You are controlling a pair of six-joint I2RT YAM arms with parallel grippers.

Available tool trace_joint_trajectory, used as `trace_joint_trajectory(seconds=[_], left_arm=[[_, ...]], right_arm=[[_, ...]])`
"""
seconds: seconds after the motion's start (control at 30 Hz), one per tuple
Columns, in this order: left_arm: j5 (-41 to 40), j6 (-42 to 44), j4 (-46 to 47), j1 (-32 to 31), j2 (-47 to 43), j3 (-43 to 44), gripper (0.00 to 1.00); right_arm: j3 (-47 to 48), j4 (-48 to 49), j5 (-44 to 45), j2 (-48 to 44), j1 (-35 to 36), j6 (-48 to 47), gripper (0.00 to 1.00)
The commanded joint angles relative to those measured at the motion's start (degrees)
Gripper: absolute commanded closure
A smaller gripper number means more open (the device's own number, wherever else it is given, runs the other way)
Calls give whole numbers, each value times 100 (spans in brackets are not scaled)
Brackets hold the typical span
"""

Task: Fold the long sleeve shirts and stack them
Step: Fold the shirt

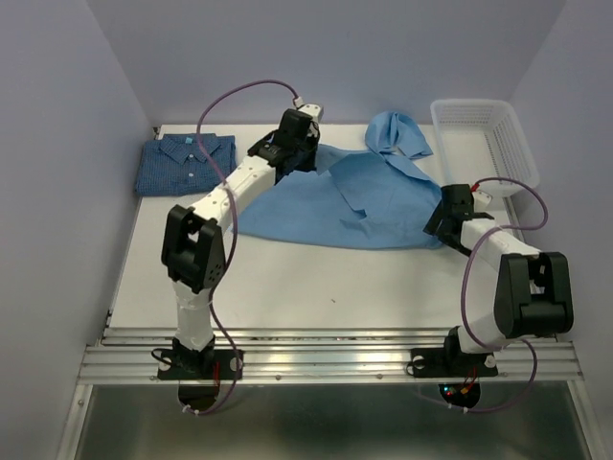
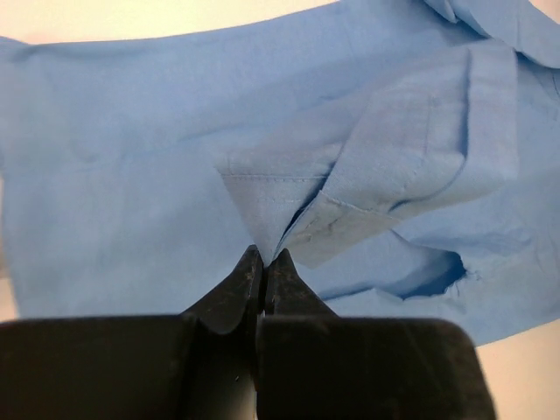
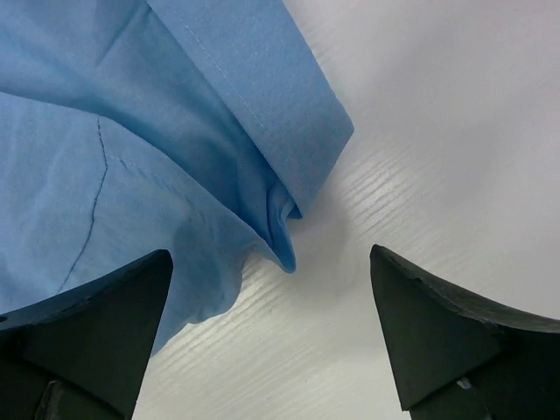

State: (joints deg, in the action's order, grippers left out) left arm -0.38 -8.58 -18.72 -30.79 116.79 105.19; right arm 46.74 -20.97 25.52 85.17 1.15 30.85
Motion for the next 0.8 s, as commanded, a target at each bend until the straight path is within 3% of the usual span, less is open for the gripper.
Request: trace_joint_trajectory(seconds=[0.0,0.2,0.3,0.4,0.63,0.77], left_arm=[[-778,242,-220,-15,-1280,-962,100],[-726,489,-271,-15,-2054,-2247,100],[-1813,234,-597,-15,-2091,-2573,100],[-2369,-152,-1089,2,-1968,-2556,100],[-1633,-417,-1196,-6,-2520,-2835,100],[-1974,-522,-1186,11,-2881,-3276,100]], right_arm=[[-33,67,226,-386,-36,96,0],[-455,778,32,-1168,-36,263,0],[-526,840,146,-1230,-36,281,0],[-578,840,252,-1231,-36,281,0],[-605,980,243,-1292,-36,404,0],[-640,1139,182,-1502,-36,413,0]])
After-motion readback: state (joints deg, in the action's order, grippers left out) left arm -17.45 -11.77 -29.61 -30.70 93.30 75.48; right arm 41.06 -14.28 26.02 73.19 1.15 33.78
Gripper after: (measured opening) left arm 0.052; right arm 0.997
